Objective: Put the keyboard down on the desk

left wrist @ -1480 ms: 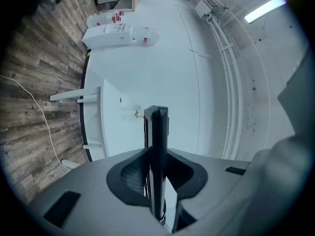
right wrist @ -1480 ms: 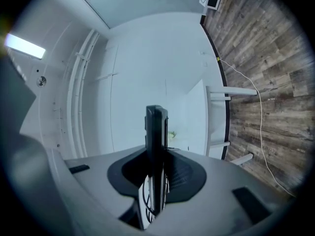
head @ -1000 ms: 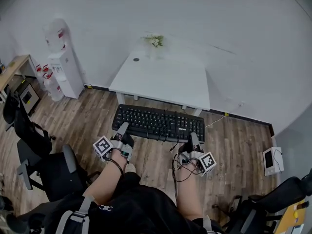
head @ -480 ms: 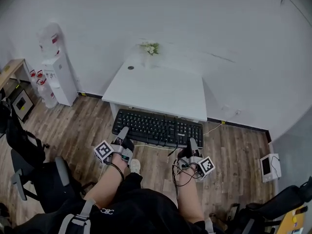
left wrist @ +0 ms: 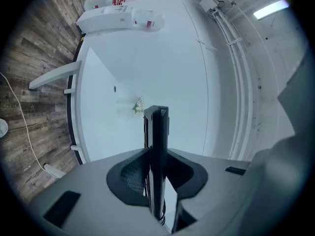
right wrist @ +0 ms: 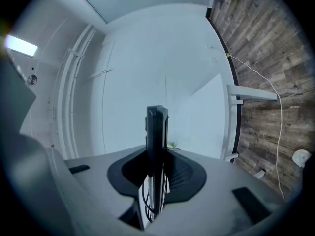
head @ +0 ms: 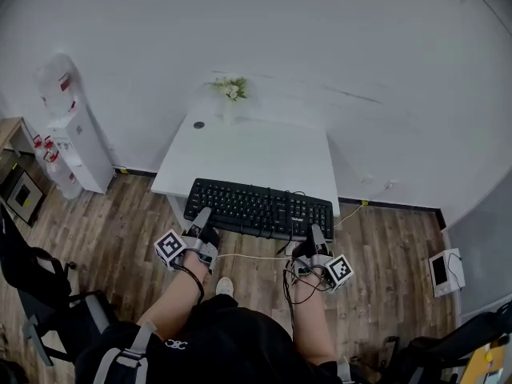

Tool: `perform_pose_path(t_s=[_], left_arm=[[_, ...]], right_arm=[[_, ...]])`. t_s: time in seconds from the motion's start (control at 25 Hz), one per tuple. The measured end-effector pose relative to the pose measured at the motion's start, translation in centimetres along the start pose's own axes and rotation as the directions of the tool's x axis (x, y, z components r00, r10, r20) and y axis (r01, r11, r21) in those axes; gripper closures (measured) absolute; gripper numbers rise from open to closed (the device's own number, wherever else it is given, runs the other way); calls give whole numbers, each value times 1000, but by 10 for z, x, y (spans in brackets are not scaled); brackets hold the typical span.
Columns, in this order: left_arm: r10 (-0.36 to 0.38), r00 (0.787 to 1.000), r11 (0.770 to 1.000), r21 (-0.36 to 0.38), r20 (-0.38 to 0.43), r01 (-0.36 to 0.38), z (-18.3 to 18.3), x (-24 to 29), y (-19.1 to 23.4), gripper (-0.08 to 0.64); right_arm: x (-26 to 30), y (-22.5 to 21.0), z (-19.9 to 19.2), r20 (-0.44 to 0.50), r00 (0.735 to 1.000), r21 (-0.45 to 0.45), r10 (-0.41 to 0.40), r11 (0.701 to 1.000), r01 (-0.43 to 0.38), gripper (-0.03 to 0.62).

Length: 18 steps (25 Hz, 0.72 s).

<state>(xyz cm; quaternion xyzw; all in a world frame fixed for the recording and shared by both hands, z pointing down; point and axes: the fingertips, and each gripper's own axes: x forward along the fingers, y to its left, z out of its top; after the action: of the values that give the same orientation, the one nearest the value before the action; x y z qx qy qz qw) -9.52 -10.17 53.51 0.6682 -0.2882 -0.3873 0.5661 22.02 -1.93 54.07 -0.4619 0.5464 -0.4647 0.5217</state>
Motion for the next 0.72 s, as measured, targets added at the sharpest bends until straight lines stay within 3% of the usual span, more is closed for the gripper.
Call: perform_pose_path(t_s=[0.72], left_arm=[[56,997,998,-34,-46,-57,124,192,65,480]], right_arm=[[221,-44,4,34,997,-8,-69,998,69,522]])
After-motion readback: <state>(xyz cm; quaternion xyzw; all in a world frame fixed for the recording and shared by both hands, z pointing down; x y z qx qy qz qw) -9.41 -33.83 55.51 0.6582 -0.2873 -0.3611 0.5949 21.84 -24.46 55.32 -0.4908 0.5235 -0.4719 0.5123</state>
